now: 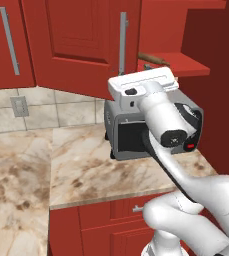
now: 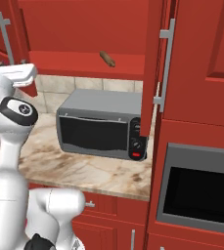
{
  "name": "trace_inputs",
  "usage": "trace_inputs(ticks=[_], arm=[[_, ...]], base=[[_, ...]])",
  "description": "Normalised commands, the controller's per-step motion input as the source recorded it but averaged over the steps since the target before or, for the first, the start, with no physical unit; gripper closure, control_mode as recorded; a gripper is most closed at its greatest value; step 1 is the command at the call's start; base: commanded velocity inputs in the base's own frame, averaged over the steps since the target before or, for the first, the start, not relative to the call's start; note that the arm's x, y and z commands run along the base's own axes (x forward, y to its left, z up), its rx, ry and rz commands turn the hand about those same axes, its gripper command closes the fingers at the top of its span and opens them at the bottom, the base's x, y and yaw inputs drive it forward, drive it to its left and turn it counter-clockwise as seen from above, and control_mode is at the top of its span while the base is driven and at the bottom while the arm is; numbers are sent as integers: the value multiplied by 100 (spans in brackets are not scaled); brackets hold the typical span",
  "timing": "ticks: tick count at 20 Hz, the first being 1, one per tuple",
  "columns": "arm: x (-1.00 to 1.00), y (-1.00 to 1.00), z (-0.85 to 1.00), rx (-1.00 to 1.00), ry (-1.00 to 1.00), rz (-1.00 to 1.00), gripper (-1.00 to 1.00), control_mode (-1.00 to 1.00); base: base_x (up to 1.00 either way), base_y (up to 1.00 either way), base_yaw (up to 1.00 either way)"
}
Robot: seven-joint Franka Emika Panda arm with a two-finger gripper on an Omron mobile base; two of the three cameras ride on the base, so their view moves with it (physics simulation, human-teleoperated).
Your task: Open the cabinet, retrieve the rolling pin, and place it next to the meat on the cutting board to prepare for tenderizing.
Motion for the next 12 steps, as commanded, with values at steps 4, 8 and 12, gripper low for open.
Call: trace_inputs(ticks=[4,8,12], arm=[[-44,-59,24,8,0,0,-100,-100],[-40,-62,33,13,0,0,-100,-100],[-31,-53,40,14,5,0,-100,-100]], base=[[0,0,0],[0,0,0],[0,0,0]])
